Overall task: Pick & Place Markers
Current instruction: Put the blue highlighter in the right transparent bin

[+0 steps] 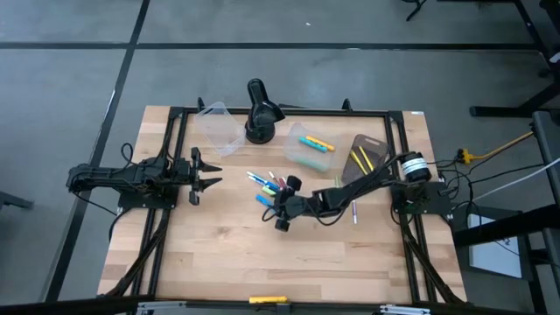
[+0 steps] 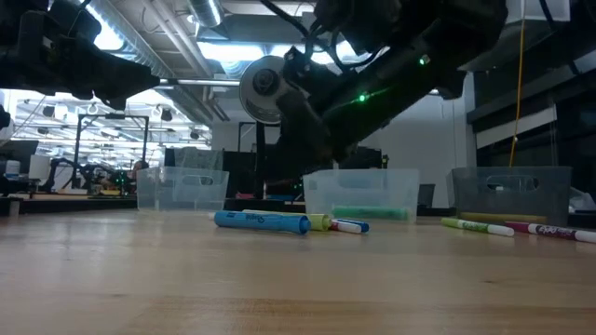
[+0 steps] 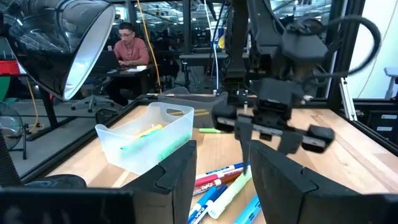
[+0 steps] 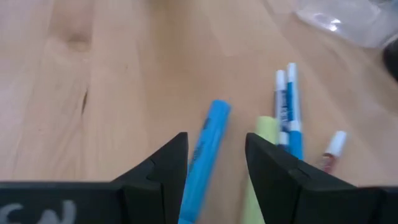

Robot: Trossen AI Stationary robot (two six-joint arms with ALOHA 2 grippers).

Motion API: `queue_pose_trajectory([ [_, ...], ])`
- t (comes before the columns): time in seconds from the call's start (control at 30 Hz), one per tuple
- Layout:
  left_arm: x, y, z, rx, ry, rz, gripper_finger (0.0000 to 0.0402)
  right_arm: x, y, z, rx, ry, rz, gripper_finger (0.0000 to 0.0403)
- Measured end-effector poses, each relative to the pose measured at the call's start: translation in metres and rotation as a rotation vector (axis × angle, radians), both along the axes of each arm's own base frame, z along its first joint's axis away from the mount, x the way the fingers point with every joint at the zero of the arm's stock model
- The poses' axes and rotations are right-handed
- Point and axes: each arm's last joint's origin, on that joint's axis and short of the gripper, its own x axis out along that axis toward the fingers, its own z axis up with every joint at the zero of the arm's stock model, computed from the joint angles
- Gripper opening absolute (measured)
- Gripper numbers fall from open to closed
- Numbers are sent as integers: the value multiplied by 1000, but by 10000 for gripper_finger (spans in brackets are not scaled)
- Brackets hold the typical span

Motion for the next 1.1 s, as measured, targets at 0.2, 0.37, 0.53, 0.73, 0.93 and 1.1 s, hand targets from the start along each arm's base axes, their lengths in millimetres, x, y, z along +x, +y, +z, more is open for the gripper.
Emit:
queue_pose_trajectory([
  [0.2,0,0,0,0,0,0,143,3,8,-16,19,-13,-26,160],
  [0.37,0,0,0,0,0,0,143,3,10,-24,3,-8,-57,160],
  [0.53,0,0,0,0,0,0,143,4,11,-33,22,-3,-68,160],
  [0.73,0,0,0,0,0,0,143,7,12,-48,48,0,-58,160],
  [0.93,0,0,0,0,0,0,143,9,10,-54,69,-6,-68,151],
  [1.1,0,0,0,0,0,0,143,9,10,-54,76,-1,-54,106],
])
